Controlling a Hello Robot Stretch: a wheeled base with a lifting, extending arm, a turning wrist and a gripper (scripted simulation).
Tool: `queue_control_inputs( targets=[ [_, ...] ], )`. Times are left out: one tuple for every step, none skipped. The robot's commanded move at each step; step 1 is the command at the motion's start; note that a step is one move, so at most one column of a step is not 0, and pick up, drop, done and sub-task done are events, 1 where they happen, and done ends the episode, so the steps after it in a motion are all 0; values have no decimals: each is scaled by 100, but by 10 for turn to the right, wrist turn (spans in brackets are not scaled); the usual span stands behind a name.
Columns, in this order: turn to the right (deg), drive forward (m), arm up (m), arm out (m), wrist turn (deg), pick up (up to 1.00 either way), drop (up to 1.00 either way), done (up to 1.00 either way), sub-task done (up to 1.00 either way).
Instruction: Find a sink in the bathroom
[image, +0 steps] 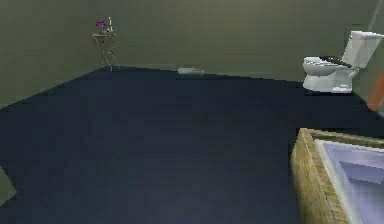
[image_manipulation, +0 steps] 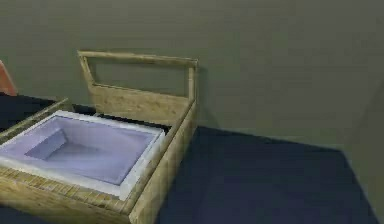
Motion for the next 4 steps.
queue_control_inputs(
  targets=[
    [-300, 0, 0, 0, 0, 0, 0, 0, 0],
    [0, 100, 0, 0, 0, 0, 0, 0, 0],
    [-30, 0, 0, 0, 0, 0, 0, 0, 0],
    [0, 100, 0, 0, 0, 0, 0, 0, 0]
  ],
)
